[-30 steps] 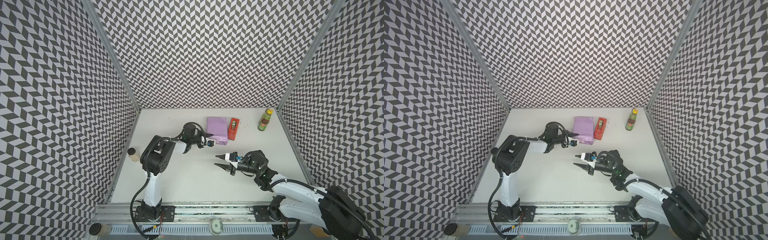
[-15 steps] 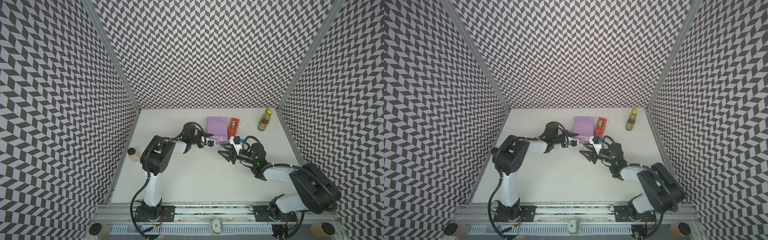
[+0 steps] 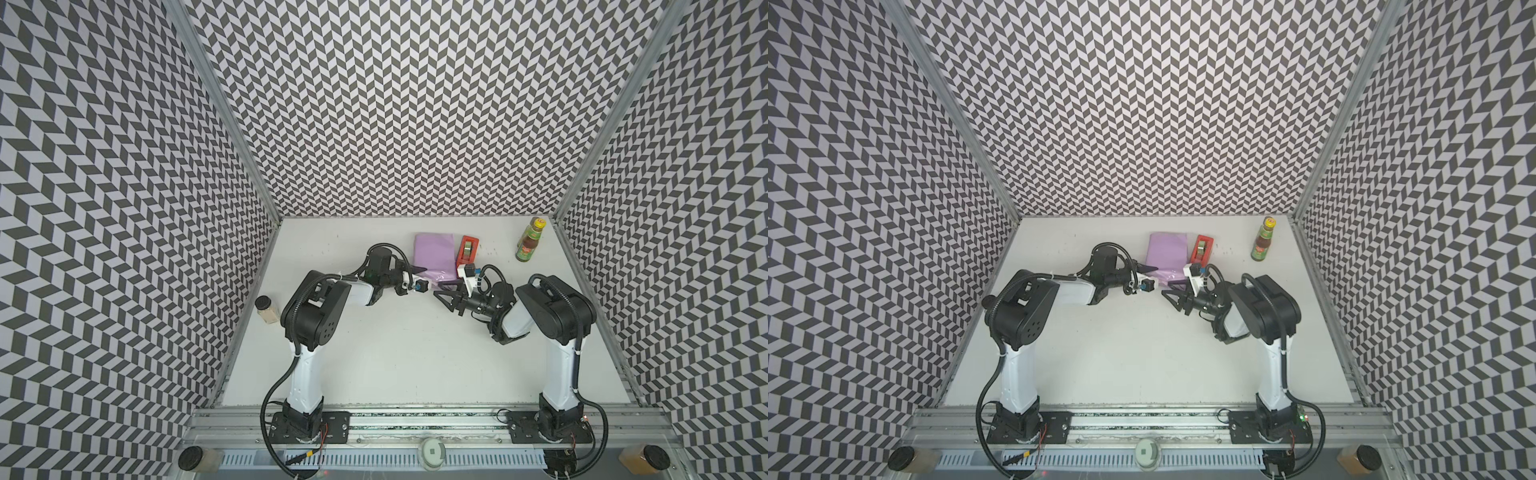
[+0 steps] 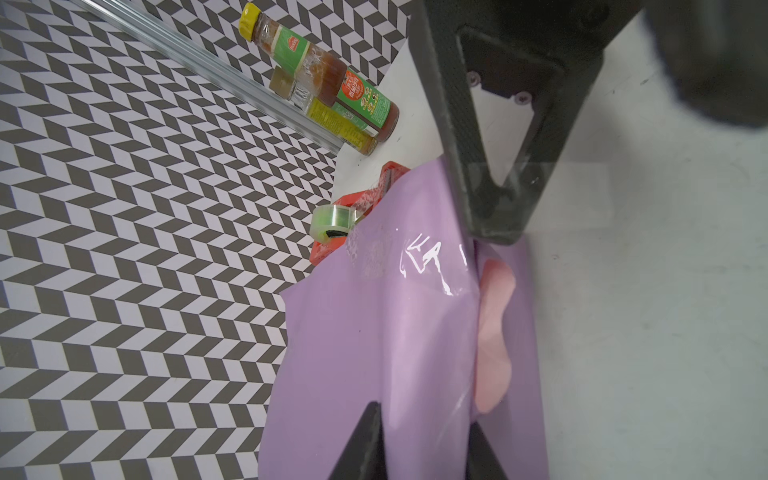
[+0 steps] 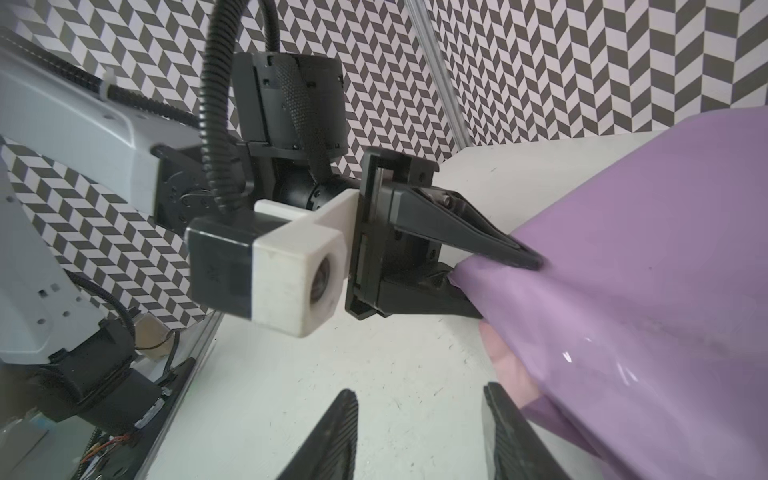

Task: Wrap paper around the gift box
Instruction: 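Pull the right gripper back from the box, then return it toward the box, then press the right gripper against the taped box end beside the left gripper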

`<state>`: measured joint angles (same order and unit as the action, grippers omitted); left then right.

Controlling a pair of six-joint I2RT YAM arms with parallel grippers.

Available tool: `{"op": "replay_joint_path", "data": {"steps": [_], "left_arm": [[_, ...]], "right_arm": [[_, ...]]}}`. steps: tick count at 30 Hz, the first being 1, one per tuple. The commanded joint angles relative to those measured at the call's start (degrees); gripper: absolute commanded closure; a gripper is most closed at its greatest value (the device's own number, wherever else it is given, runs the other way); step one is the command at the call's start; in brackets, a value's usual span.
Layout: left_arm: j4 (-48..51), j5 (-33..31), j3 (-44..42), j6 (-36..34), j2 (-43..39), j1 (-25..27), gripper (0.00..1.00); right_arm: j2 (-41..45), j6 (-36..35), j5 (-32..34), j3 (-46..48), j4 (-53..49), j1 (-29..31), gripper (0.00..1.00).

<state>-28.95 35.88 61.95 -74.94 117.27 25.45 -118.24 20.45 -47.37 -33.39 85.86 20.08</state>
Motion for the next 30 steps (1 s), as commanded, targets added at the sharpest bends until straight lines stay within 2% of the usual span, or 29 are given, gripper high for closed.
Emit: {"op": "replay_joint_path", "data": {"steps": [1,11,19,26,30], "left_arm": [[8.8,-3.5,-0.9,0.2,3.7,-0.6,0.71],[8.8,-3.6,-1.0,0.0,3.8,-0.5,0.71],[8.9,-3.6,-0.8,0.1,3.8,-0.6,0.71],[9.0,-3.6,-0.8,0.1,3.8,-0.6,0.71],[9.0,-3.6,-0.7,0.0,3.8,-0.6,0.71]], "right_arm": [[0.7,-2.6,0.6,-0.4,13.1,0.8,0.51],[-1.1,-4.6,1.3,-5.1,3.9,2.1,0.51],[-0.9,-4.7,6.1,-9.5,-7.1,2.4,0.52],[-2.1,-1.4,6.8,-10.1,-5.7,1.9,0.52],[-1.7,-2.2,8.7,-12.0,-11.9,1.9,0.52]]}}
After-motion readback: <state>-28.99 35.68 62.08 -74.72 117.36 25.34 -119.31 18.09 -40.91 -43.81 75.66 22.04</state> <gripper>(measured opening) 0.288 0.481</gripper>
